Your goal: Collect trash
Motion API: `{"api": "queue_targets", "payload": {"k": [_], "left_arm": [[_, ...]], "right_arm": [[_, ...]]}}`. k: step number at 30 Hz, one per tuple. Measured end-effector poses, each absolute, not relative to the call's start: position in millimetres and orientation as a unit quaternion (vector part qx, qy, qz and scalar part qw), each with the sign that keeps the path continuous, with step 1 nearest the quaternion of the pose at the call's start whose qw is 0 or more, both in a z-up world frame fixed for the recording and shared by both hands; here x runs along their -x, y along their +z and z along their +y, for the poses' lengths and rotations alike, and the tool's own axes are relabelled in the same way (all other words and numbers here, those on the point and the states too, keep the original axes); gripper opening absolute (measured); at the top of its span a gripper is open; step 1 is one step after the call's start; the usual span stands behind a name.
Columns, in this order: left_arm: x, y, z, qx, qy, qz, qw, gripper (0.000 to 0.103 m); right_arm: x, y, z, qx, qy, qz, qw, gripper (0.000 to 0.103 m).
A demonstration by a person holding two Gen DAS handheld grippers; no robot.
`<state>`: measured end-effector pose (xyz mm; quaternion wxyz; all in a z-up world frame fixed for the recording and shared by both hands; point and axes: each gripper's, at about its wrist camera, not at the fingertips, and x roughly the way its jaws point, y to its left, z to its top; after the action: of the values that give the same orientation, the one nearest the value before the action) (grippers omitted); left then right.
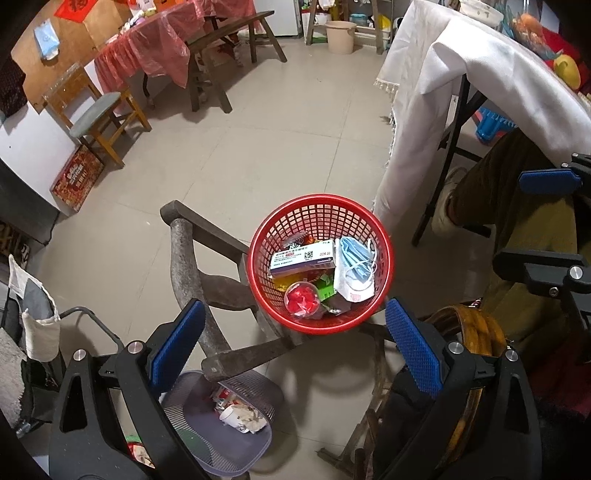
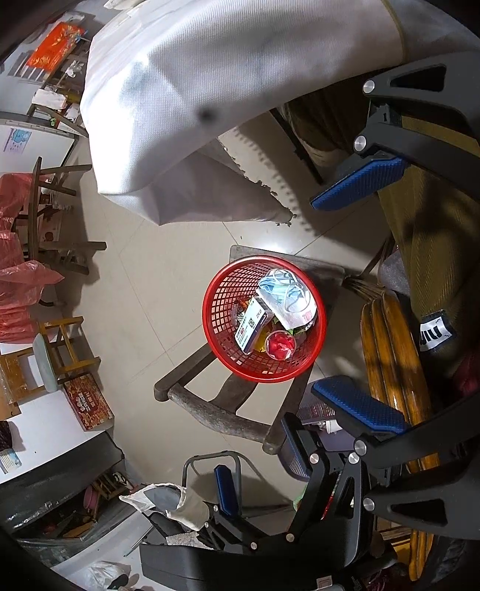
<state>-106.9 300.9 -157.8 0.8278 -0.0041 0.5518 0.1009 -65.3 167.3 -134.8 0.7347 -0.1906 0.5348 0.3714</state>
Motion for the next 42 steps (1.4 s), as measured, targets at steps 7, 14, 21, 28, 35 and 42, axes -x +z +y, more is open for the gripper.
{"api": "queue_targets", "payload": {"k": [7,14,21,28,35,42], "left_arm": [[106.0,-158.5,302.9,0.010,0.101,0.552,0.827,0.094],[105.4,-158.5,304.3,0.013,0.100,0.553,0.827,0.094],[105.5,-158.7,304.4,0.014,0.099,0.554,0.827,0.094],[105.2,-158.9,304.7,0.014,0.099,0.554,0.826,0.094],[105.2,-158.9,304.5,0.014,0.098,0.554,0.826,0.094],[105.1,-159.8,304.0,0.014,0.098,0.555,0.826,0.094]], "right_arm": [[65.7,-134.3,167.3,0.192,0.373,0.534,0.735,0.091],[66.0,-134.5,167.5,0.192,0.373,0.534,0.735,0.091],[66.1,-134.5,167.6,0.192,0.373,0.534,0.735,0.091],[66.3,-134.5,167.8,0.191,0.372,0.534,0.735,0.091],[66.5,-134.8,167.8,0.191,0.373,0.534,0.735,0.091],[66.4,-135.0,167.8,0.191,0.372,0.534,0.735,0.091]]}}
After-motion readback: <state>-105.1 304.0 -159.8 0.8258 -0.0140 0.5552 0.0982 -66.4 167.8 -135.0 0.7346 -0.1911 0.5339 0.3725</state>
